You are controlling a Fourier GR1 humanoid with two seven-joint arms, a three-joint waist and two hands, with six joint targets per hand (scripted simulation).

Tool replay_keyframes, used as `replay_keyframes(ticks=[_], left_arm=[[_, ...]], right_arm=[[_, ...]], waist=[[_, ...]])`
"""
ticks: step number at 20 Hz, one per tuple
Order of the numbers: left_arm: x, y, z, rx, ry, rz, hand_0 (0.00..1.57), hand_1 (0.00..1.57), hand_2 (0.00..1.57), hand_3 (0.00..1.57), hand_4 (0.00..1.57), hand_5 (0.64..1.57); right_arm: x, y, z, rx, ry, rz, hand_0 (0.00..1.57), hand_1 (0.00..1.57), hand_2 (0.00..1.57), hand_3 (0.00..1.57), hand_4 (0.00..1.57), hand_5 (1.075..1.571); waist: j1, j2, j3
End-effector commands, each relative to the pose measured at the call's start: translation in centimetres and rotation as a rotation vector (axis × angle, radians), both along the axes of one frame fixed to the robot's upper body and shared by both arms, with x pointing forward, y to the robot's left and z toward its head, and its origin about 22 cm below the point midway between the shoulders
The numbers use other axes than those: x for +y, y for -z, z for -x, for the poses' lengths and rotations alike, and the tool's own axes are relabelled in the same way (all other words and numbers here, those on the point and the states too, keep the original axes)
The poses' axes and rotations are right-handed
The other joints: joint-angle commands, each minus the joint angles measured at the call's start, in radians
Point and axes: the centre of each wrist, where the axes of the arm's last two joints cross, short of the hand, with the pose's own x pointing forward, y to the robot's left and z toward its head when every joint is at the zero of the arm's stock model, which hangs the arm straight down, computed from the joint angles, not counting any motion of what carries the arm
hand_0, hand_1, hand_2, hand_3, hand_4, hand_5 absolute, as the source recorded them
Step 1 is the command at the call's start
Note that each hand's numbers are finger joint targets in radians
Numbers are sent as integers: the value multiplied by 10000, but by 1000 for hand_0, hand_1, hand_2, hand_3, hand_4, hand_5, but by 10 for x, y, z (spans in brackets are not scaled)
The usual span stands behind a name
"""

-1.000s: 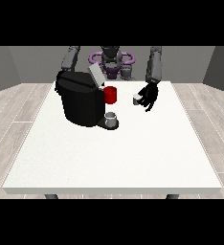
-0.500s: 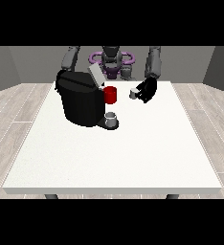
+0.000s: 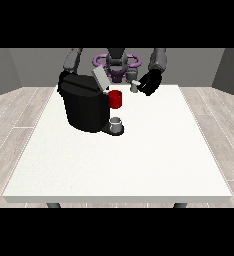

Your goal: Insert the coffee pod into the coffee machine and close the lid

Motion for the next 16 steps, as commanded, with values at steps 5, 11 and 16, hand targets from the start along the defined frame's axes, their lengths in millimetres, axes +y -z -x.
replay_keyframes(ticks=[5,11,16], left_arm=[[19,-24,-7,-256,-140,539,1193,1193,1249,1297,573,1571],[-36,-72,-22,-242,715,293,1340,1340,1403,1381,651,1571],[-26,-95,-31,-238,11,1325,1346,1346,1432,1391,655,1571]], right_arm=[[-26,0,7,-382,-32,-10,0,0,0,0,317,1571],[-19,0,-7,-490,542,-13,0,0,0,0,154,1571],[-6,3,2,-291,-185,-106,0,0,0,0,192,1571]], waist=[[-197,121,-2],[182,51,4],[-378,-163,-1]])
